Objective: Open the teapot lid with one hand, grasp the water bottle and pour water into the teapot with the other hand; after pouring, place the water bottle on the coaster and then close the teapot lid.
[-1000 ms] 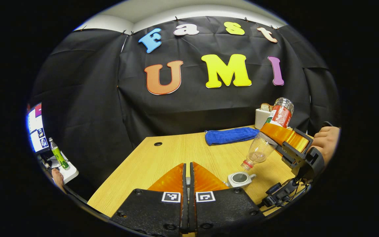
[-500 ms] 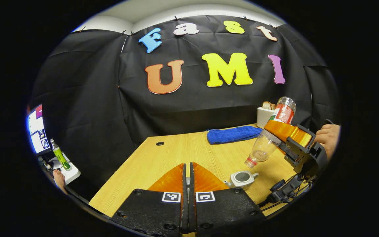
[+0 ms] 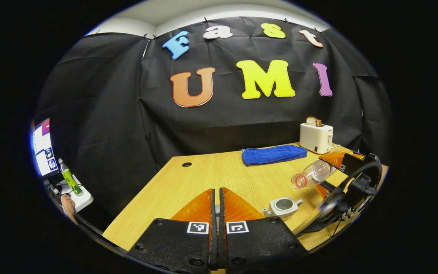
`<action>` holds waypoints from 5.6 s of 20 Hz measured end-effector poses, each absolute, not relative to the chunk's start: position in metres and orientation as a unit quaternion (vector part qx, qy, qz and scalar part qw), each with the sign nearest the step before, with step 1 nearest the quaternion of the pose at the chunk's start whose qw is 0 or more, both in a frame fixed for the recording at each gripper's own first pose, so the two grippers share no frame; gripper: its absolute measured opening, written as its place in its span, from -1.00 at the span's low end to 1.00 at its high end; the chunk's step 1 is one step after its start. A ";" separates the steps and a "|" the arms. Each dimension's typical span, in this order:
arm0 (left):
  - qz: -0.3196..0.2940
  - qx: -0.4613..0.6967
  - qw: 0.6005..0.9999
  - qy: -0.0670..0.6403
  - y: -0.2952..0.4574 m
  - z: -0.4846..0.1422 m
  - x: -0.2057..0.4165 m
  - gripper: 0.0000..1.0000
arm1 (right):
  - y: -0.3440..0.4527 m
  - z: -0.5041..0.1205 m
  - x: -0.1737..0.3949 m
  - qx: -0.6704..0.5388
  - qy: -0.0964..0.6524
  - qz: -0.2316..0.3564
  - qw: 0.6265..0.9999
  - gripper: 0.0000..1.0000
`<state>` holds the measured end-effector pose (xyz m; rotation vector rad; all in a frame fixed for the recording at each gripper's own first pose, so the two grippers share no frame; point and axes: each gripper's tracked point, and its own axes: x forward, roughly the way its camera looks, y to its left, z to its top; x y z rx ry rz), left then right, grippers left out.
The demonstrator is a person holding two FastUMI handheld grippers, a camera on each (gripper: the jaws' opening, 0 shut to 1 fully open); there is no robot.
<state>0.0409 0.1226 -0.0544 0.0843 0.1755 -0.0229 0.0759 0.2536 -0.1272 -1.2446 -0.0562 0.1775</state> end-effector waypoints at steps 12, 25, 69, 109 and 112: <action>-0.025 0.055 0.994 0.091 0.107 -0.058 0.043 -0.94 | 0.232 -0.092 0.126 -0.203 0.033 0.110 0.972 0.48; -0.016 0.065 0.993 0.098 0.108 -0.065 0.049 -0.94 | 0.229 -0.116 0.202 0.062 0.106 0.131 0.984 0.52; -0.133 0.006 0.990 0.054 -0.043 -0.095 0.078 -0.93 | 0.066 -0.046 0.054 0.021 0.029 0.116 0.993 0.89; -0.060 -0.056 0.995 0.050 -0.001 -0.031 0.039 -0.07 | 0.082 -0.025 -0.001 -0.025 0.026 0.075 0.997 0.89; -0.059 -0.058 0.996 0.043 0.002 -0.015 0.021 -0.05 | 0.086 -0.021 -0.015 -0.028 0.024 0.076 0.996 0.96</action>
